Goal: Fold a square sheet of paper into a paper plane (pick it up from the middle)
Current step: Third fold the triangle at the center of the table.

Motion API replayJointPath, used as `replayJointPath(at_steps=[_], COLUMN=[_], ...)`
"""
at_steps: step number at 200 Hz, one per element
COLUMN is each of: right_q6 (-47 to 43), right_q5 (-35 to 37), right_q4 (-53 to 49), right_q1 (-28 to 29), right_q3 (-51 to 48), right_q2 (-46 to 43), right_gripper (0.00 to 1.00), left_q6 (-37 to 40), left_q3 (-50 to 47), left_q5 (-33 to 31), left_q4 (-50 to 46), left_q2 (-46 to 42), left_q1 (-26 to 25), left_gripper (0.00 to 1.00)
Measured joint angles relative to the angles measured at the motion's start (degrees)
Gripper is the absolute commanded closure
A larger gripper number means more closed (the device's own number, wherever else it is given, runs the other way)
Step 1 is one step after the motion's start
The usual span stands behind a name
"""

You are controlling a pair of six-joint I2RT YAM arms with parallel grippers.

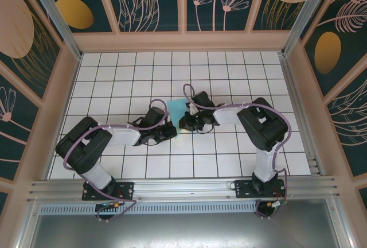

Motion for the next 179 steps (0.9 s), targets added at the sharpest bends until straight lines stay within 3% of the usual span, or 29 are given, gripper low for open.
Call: replayJointPath(at_steps=[91, 140, 179], right_q6=[-7.2, -10.4, -13.4], right_q5=[3.8, 3.7, 1.8], right_q4=[-1.7, -4.3, -6.6], right_q1=[-2.0, 0.7, -1.2], right_q3=[0.0, 4.4, 7.0], right_q2=[-3.2, 1.1, 3.4], right_gripper=[0.93, 0.93, 0.92], left_q6=[0.0, 0.0, 0.0], left_q3=[0.2, 0.6, 0.7], left_q5=[-1.6, -2.4, -3.0], left_q4=[-0.7, -1.7, -2.2], left_q2=[0.0, 0.0, -0.1], left_q1=[-0.3, -0.6, -0.7], left_gripper=[1.0, 1.0, 1.0])
